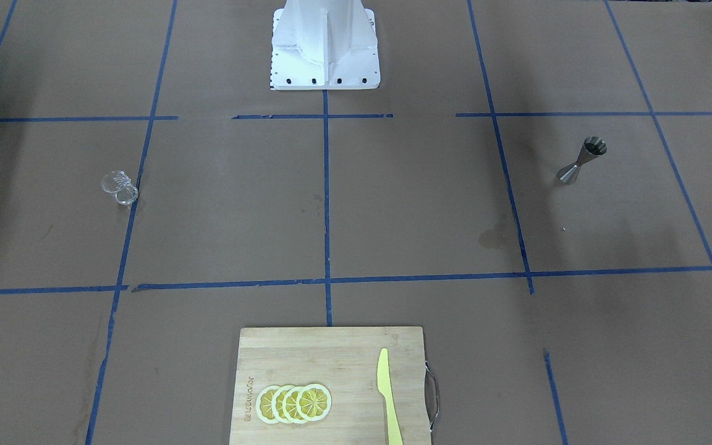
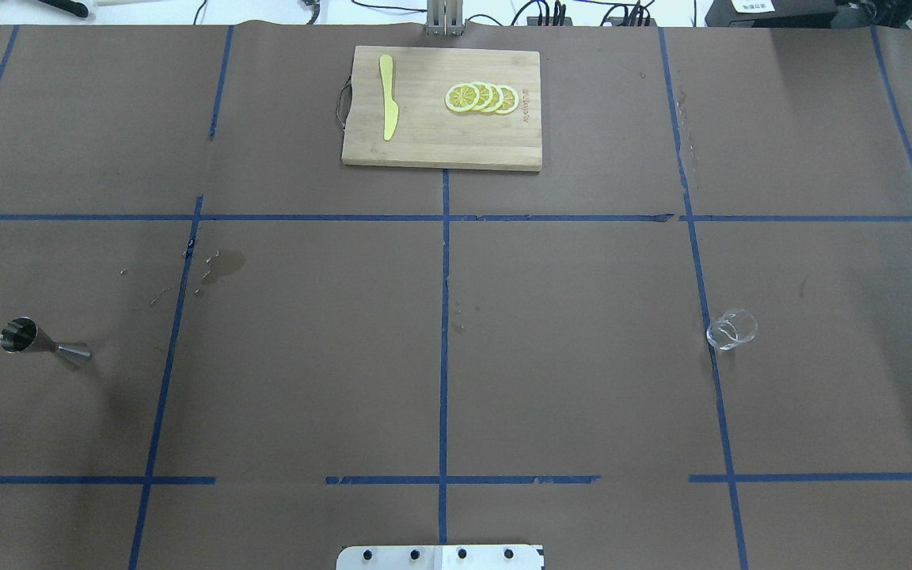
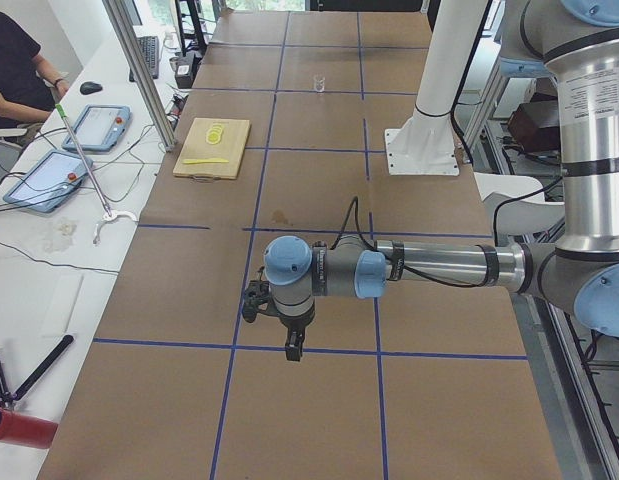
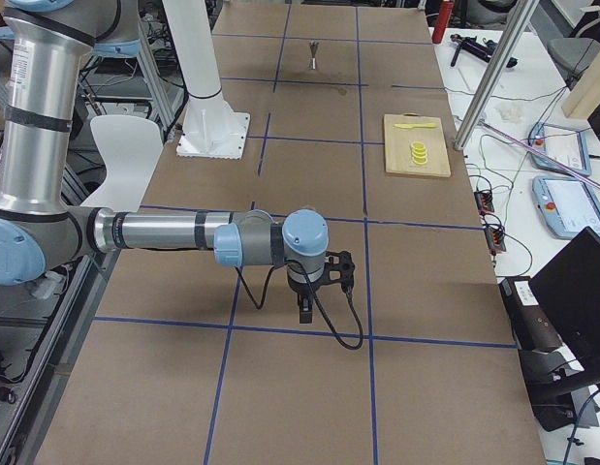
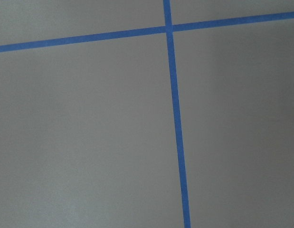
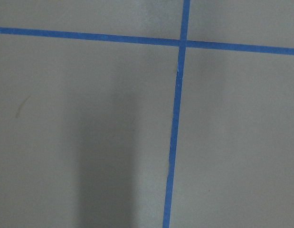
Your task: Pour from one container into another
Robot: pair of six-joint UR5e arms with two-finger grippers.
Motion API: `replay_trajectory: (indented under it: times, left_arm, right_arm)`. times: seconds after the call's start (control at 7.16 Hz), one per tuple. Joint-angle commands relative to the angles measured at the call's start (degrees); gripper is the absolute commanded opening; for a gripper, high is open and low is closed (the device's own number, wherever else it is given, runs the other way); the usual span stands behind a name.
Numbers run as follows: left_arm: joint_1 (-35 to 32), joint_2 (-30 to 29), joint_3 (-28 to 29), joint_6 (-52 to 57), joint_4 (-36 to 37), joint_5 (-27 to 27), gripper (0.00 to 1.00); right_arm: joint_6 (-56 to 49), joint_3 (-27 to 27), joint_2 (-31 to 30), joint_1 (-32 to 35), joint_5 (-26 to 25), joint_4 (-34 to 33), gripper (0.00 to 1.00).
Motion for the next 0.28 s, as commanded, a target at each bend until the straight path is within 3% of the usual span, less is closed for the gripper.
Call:
replay_trajectory:
  times: [0.0, 0.14]
  left_arm:
    - [0.09, -0.13, -0.05, 0.0, 0.01, 0.02, 1.0]
    - [0.09, -0.21, -0.14, 0.0, 0.01, 0.02, 1.0]
  right_arm:
    - [0.0, -0.08, 0.0, -0.04, -0.13, -0.07, 1.0]
    - [0.0, -0.08, 0.09, -0.04, -0.13, -0.07, 1.0]
